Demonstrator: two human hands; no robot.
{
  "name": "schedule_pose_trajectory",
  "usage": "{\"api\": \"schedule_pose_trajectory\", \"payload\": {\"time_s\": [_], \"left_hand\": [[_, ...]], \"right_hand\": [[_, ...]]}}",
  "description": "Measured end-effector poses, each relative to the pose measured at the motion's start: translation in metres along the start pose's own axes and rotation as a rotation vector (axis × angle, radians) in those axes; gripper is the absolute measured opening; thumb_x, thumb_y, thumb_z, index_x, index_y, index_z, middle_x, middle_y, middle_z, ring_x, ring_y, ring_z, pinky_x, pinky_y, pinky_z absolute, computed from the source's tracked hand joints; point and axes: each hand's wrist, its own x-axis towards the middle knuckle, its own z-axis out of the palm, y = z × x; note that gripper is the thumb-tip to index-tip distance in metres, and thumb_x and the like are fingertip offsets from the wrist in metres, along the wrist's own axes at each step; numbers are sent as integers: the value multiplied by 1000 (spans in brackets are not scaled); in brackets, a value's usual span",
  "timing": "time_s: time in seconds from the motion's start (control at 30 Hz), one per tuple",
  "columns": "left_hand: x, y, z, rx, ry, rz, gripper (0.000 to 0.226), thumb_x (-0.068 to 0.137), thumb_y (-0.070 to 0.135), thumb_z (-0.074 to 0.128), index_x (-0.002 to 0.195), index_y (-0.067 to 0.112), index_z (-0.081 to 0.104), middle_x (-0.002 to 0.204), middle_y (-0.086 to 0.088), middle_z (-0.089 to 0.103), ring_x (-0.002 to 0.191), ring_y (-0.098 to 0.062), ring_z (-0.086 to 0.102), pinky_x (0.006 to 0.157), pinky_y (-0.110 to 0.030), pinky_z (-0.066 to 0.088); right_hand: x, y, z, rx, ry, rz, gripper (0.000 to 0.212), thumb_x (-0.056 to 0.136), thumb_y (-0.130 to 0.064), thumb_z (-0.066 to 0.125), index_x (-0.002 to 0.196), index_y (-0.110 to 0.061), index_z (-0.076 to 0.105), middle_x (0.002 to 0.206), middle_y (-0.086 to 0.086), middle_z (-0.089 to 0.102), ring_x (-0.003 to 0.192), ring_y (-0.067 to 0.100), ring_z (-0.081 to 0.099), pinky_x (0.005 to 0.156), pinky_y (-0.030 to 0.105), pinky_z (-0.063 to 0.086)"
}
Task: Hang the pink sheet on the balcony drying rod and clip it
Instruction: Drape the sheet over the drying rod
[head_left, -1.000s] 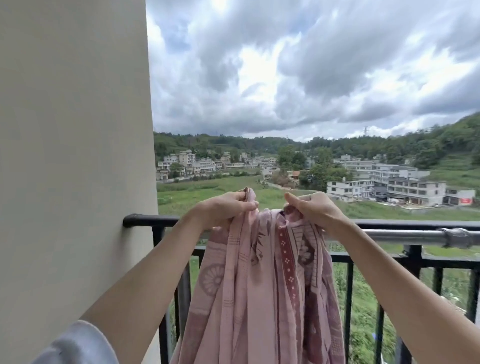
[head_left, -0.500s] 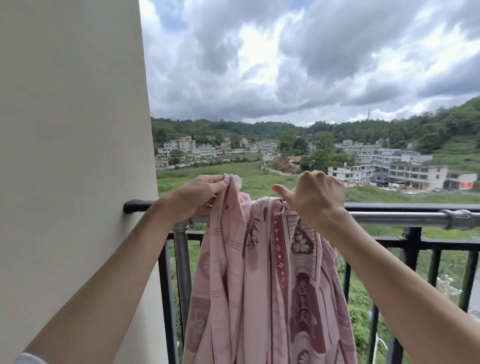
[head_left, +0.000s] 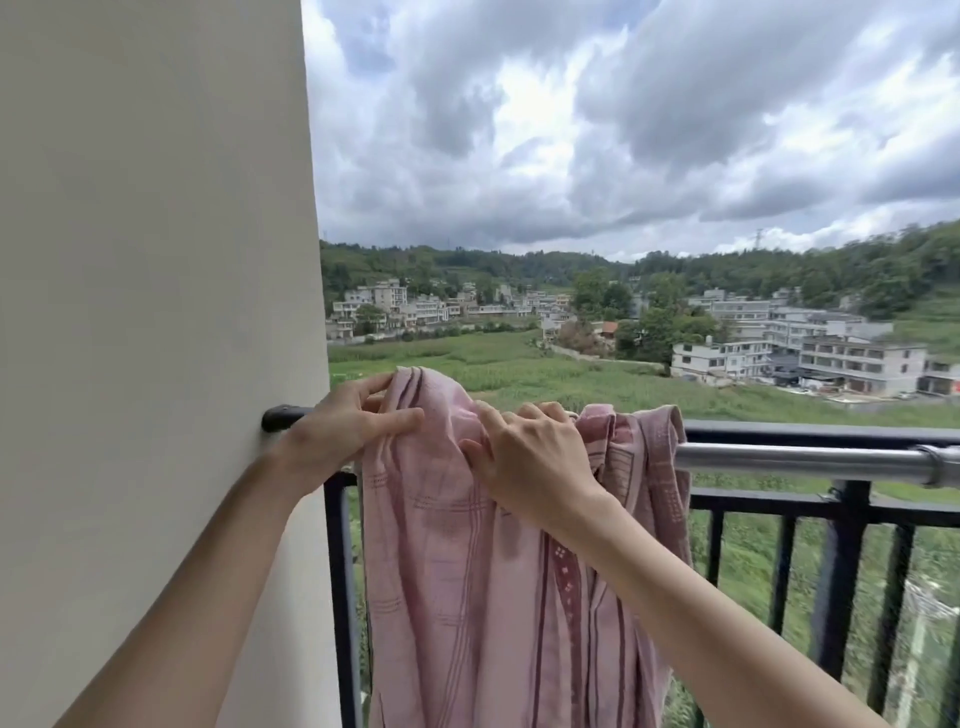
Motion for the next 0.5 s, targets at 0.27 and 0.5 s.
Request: {"api": "schedule_pose_trajectory", "payload": {"time_s": [0.27,0.5], "left_hand": [[9,-2,-7,-326,90,-41,27,83,-1,56,109,4,59,86,-5,72,75,-12,66,64,-21,55],[17,-20,6,-54,402,-20,13,83,1,62,92,10,61,102,-19,63,77,-19,58,59,-22,48]], "right_hand": [[-21,54,-2,-138,63,80,59,84,-61,22,90,-24,68,83,-3,68,86,22,59,84,38,39],[-38,83,-23,-136,51,237,64,88,-62,17,74,-22,66,78,-5,65,84,18,57,87,37,33]]}}
